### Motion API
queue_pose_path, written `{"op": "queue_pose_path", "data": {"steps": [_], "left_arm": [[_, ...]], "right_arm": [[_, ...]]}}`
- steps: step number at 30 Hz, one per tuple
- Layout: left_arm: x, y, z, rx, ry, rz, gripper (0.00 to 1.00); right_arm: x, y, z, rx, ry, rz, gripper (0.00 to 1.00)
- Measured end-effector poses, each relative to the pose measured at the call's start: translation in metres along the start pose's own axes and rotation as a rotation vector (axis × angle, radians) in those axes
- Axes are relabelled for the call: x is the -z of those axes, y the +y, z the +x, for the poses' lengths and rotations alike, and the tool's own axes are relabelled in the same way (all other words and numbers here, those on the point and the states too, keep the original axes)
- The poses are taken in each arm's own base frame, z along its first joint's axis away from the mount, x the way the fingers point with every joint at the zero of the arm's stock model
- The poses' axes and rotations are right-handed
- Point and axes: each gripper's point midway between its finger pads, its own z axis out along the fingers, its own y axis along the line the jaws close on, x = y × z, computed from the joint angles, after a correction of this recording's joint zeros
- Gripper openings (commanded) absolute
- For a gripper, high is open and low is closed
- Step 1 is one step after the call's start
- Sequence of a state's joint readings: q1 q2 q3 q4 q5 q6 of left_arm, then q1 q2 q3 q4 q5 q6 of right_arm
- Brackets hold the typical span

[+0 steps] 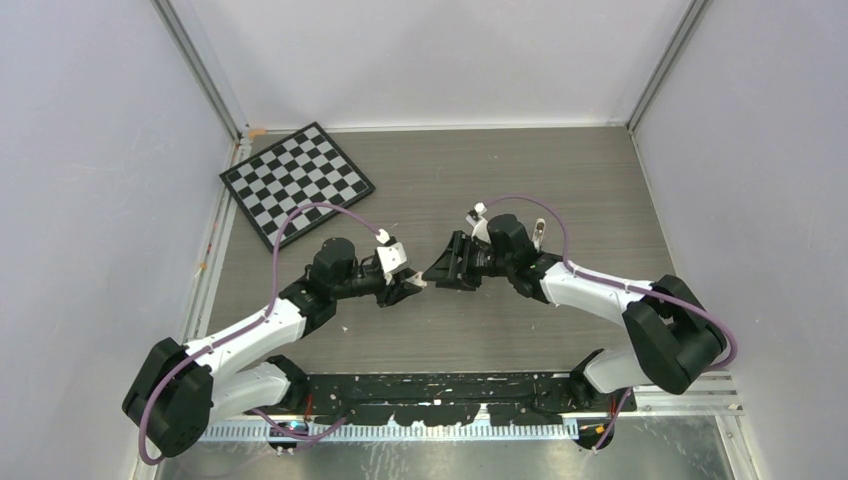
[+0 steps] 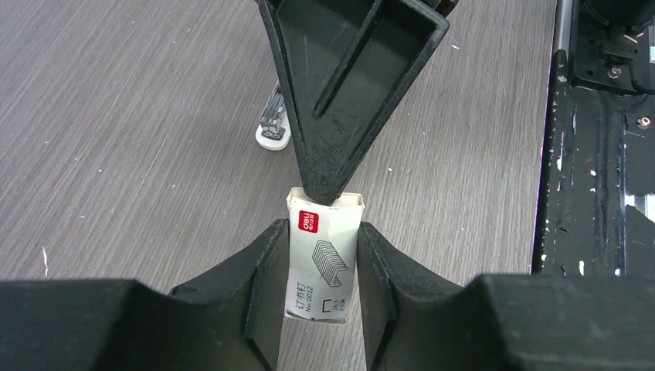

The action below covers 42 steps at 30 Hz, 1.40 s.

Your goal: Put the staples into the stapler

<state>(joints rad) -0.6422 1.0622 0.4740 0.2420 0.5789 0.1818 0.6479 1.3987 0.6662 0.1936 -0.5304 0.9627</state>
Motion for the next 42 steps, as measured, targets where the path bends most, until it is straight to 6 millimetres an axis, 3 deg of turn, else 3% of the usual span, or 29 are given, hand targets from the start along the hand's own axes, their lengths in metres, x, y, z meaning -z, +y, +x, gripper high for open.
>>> {"op": "queue_pose_path", "data": {"steps": [42], "left_arm": [[-0.005, -0.004, 0.012, 0.029, 0.024, 0.032, 0.37]], "right_arm": [[-0.009, -0.006, 0.007, 0.024, 0.038, 0.034, 0.53]]}}
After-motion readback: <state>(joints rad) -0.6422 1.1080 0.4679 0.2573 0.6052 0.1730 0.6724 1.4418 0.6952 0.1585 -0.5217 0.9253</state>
